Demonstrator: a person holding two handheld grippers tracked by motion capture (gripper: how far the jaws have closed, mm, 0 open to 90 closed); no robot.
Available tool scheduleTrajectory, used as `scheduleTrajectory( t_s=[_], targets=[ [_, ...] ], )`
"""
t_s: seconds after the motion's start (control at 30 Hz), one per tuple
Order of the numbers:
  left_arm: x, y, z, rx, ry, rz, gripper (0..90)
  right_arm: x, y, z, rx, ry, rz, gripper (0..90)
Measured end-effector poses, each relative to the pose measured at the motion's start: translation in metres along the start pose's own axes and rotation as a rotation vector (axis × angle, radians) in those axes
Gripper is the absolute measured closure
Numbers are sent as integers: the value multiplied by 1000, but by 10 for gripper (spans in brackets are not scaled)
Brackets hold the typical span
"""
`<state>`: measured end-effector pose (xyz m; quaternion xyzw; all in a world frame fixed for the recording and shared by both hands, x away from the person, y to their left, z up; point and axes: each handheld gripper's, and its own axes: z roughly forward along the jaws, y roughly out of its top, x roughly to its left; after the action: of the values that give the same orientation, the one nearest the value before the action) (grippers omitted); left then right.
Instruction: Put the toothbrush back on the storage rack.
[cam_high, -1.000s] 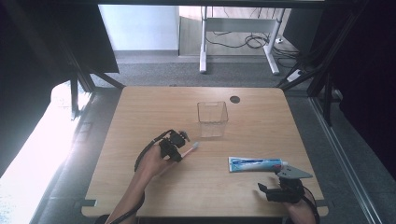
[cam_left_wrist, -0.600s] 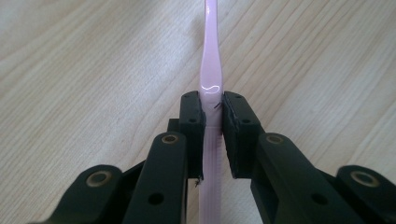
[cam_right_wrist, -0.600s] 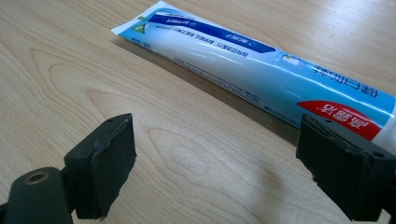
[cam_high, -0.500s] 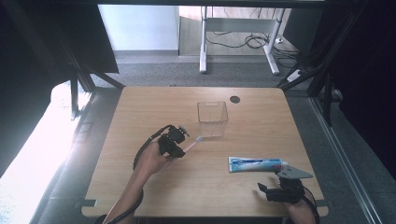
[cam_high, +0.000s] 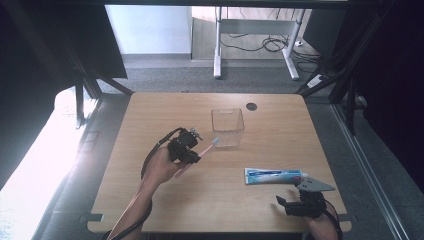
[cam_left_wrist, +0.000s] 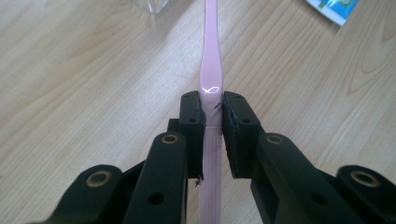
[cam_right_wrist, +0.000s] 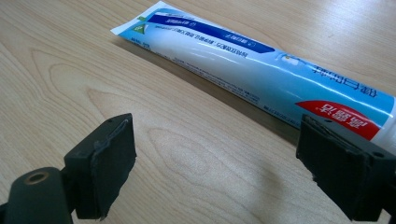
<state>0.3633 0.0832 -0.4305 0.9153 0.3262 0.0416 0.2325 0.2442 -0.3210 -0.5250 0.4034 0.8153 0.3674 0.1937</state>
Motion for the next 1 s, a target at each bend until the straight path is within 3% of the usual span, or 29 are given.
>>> scheduleTrajectory(
  t_s=[0.4, 0.7, 1.0],
  targets=[
    [-3, 11, -15, -74, 16, 24, 789, -1, 0, -1, -1, -2, 1, 123],
    [-2, 23, -18, -130, 52, 46, 789, -1, 0, -1, -3, -3, -1, 123],
    [5, 36, -20, -178, 53, 37, 789, 0, 0, -1, -4, -2, -3, 124]
  ],
)
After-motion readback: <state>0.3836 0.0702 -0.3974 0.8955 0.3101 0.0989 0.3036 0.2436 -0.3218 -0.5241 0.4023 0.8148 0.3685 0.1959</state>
